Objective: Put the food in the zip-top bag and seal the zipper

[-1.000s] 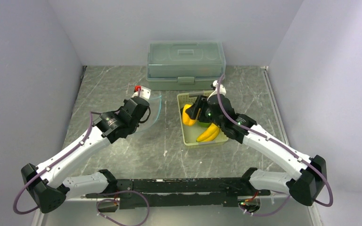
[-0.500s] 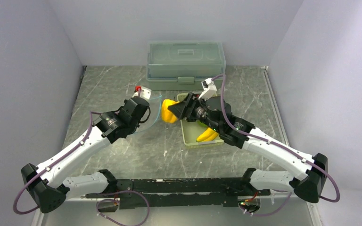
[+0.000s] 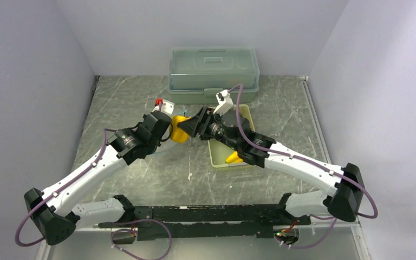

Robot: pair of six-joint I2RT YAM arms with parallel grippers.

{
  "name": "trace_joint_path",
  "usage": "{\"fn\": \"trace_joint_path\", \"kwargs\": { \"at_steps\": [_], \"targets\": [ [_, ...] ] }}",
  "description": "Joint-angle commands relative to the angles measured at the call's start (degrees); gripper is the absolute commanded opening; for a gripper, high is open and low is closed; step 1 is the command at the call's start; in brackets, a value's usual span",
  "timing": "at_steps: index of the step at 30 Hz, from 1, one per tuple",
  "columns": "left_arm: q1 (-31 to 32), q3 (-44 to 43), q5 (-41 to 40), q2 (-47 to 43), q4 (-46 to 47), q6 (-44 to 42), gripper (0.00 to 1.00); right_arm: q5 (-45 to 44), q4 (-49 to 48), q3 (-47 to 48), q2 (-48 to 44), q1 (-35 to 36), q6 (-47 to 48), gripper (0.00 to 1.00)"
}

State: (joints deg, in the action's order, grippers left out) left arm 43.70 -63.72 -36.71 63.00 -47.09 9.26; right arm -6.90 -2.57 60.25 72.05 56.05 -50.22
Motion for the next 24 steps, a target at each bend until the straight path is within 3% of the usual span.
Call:
{"fn": "trace_joint_path", "kwargs": {
  "at_steps": [1,15,21,24],
  "targets": [
    [0.2,-1.2,0.6,-1.0,1.9,0.6,0.00,1.0,-5.5,3.2,2.1,0.9,-2.0,0.24],
    [0.2,-1.1,0.7,-1.6,1.9,0.6,0.00,-1.3,-5.2,6.1,10.4,1.2,-3.5,0.27],
    [0.2,-1.1,0.7,-1.7,1.9,0.5,0.01,-3.0,-2.9,7.7,13.0,1.2,-2.7,0.41],
    [0.2,-1.0,0.7,-1.7,1.8,0.5,0.00,-3.2,-3.0,8.0,13.3,1.2,-2.4,0.53]
  ]
}}
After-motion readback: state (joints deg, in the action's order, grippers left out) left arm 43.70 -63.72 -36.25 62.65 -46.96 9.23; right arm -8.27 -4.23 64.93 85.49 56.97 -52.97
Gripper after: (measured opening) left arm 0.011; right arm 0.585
